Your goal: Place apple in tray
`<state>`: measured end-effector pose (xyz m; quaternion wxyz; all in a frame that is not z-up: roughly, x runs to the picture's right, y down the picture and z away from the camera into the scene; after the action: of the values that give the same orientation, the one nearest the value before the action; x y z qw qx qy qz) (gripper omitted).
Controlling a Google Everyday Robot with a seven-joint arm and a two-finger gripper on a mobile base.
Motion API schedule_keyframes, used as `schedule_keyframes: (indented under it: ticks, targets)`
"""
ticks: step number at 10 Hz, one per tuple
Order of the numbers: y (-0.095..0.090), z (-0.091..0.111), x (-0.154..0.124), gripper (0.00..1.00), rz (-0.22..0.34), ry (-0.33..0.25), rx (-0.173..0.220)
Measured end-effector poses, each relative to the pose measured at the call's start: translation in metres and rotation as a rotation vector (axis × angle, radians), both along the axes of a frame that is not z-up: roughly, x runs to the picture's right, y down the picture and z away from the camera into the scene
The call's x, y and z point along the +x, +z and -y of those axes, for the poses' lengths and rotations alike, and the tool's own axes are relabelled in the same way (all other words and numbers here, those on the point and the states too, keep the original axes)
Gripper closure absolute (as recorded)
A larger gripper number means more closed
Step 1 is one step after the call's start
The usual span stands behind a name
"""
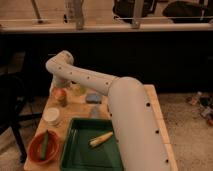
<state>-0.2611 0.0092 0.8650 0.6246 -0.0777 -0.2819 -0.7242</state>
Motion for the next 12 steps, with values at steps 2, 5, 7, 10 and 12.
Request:
schedule_keyframes:
  ticks: [2,5,7,10,12]
  targets:
    - [0.012,-0.003,-0.004,0.2,-0.01,-0.011,-0.012]
    - [0.021,-0.004,-0.006,0.2,-0.018,-0.017,-0.023]
    - [0.025,-0.005,-0.008,0.2,-0.021,-0.022,-0.031]
    - [0.029,-0.007,-0.014,0.22,-0.017,-0.038,-0.044]
    - [0.03,-0.011,-0.018,0.41,-0.012,-0.051,-0.055]
